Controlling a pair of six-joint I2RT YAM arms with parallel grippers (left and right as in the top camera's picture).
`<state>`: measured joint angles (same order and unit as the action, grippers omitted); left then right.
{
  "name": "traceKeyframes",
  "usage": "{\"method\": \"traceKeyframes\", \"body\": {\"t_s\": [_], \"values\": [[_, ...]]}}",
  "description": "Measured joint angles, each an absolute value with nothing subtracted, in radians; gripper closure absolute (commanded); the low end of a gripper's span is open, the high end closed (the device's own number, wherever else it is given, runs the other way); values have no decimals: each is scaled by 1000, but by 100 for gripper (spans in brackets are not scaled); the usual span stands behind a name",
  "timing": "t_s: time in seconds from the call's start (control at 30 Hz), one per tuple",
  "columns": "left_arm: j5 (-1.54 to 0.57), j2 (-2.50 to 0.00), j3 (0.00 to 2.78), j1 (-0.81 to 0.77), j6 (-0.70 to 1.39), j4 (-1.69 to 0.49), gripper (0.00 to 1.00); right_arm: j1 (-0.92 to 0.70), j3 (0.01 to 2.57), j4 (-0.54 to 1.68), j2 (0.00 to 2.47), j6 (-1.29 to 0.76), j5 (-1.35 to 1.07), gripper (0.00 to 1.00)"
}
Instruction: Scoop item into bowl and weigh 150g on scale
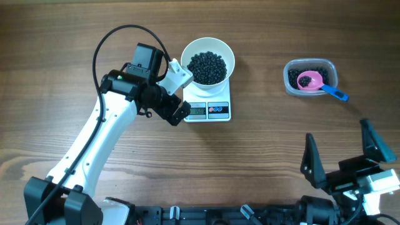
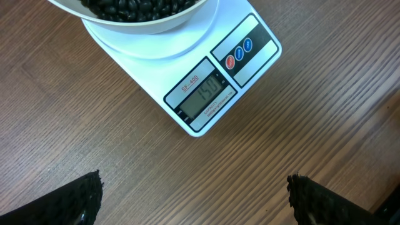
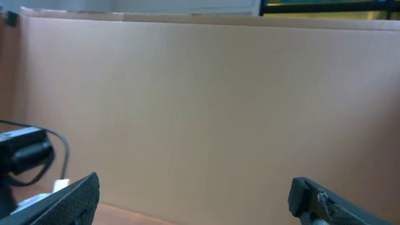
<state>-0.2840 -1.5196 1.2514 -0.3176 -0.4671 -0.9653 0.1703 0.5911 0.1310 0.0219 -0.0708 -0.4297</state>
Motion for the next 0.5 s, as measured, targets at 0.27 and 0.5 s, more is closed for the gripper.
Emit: {"method": "traceKeyframes", "body": {"t_s": [0.27,0.5], "values": [[-284,-1520,1251,-318,-467,-965,0,60,482,-24,21,-70,-382,0],[-284,-1520,1251,-318,-467,-965,0,31,284,-413,20,-70,-305,0]]}}
